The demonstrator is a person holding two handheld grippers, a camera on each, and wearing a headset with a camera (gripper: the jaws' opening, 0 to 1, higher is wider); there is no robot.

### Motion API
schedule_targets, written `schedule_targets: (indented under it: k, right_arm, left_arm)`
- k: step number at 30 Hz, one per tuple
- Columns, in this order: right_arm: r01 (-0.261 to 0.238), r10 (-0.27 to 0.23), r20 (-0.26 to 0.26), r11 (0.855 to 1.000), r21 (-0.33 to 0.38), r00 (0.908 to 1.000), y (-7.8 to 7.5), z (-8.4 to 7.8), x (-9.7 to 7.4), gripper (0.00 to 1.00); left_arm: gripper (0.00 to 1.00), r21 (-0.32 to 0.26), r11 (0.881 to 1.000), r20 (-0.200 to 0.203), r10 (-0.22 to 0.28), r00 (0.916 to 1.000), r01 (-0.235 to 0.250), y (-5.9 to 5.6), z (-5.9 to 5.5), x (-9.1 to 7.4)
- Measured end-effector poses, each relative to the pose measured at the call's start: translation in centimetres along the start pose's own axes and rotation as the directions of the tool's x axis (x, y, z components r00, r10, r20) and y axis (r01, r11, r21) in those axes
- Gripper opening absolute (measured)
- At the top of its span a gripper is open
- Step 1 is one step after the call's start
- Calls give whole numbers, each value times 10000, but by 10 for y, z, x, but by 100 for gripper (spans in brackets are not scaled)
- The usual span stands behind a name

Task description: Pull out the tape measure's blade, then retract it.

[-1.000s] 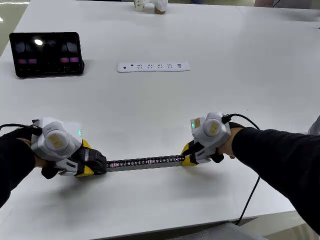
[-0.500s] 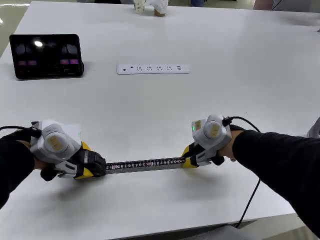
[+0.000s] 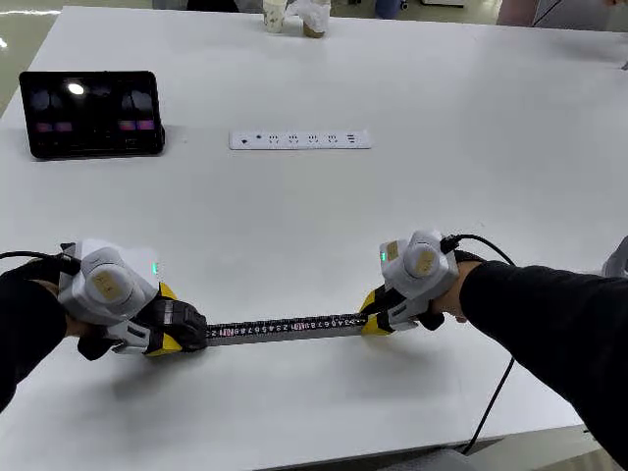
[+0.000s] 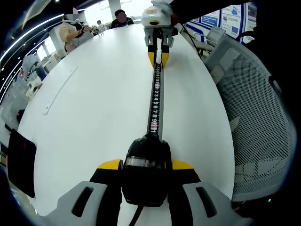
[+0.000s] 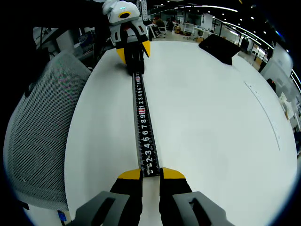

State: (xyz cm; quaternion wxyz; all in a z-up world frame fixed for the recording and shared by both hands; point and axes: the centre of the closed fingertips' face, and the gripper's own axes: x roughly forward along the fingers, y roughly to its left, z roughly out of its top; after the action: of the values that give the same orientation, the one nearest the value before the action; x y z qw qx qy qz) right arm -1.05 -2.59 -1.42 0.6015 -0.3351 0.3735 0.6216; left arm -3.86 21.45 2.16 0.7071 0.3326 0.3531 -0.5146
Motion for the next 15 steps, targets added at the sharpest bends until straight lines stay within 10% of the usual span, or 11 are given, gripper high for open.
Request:
schedule_targets:
  k: [15]
  right_arm:
    - [-25,26,-98,10000,76,9999,0,2,2,12]
  left_arm:
    - [33,-136,9999,-53,-13,10000,12,2,0,2]
